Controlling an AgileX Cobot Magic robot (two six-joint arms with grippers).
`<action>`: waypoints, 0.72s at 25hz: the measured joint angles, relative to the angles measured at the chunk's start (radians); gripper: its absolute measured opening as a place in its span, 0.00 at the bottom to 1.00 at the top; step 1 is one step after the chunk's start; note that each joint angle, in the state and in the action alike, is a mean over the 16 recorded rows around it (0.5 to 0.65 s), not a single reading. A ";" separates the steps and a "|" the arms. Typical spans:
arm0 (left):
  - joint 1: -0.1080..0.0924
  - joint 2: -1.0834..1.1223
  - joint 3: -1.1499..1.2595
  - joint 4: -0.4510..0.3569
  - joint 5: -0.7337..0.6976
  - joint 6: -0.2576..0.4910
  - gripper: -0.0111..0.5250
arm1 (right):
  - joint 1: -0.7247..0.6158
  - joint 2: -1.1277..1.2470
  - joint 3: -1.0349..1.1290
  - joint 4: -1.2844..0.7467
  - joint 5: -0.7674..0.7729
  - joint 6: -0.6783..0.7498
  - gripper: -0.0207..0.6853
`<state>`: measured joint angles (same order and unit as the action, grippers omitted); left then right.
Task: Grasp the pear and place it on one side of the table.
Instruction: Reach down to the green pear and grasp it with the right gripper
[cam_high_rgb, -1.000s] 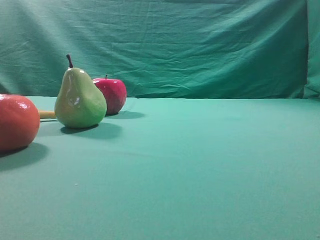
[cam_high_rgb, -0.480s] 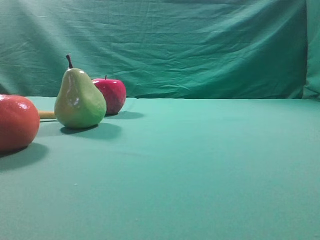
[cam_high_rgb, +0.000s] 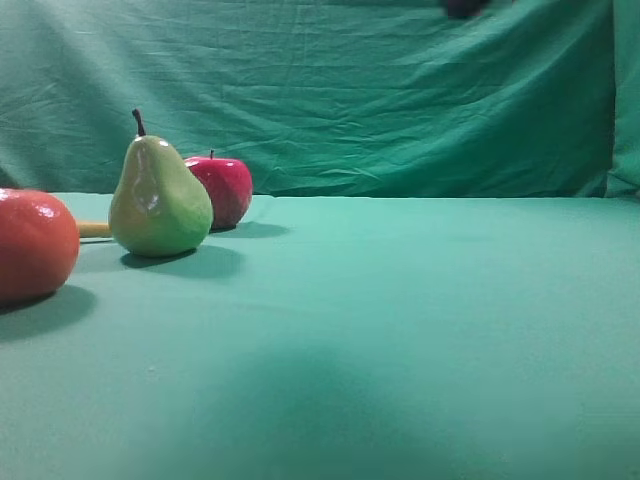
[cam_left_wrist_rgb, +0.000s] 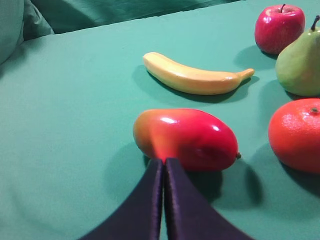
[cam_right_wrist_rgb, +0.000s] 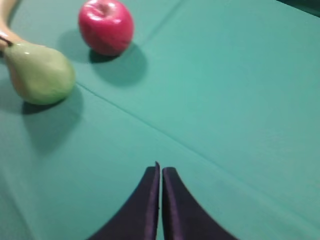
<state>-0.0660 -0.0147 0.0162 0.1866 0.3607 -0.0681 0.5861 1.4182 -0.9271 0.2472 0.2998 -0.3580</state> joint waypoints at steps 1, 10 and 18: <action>0.000 0.000 0.000 0.000 0.000 0.000 0.02 | 0.028 0.046 -0.041 0.000 0.002 -0.019 0.22; 0.000 0.000 0.000 0.000 0.000 0.000 0.02 | 0.191 0.392 -0.371 0.000 0.031 -0.151 0.74; 0.000 0.000 0.000 0.000 0.000 0.000 0.02 | 0.231 0.608 -0.558 0.000 0.041 -0.197 0.93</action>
<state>-0.0660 -0.0147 0.0162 0.1866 0.3607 -0.0681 0.8170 2.0263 -1.4854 0.2472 0.3406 -0.5550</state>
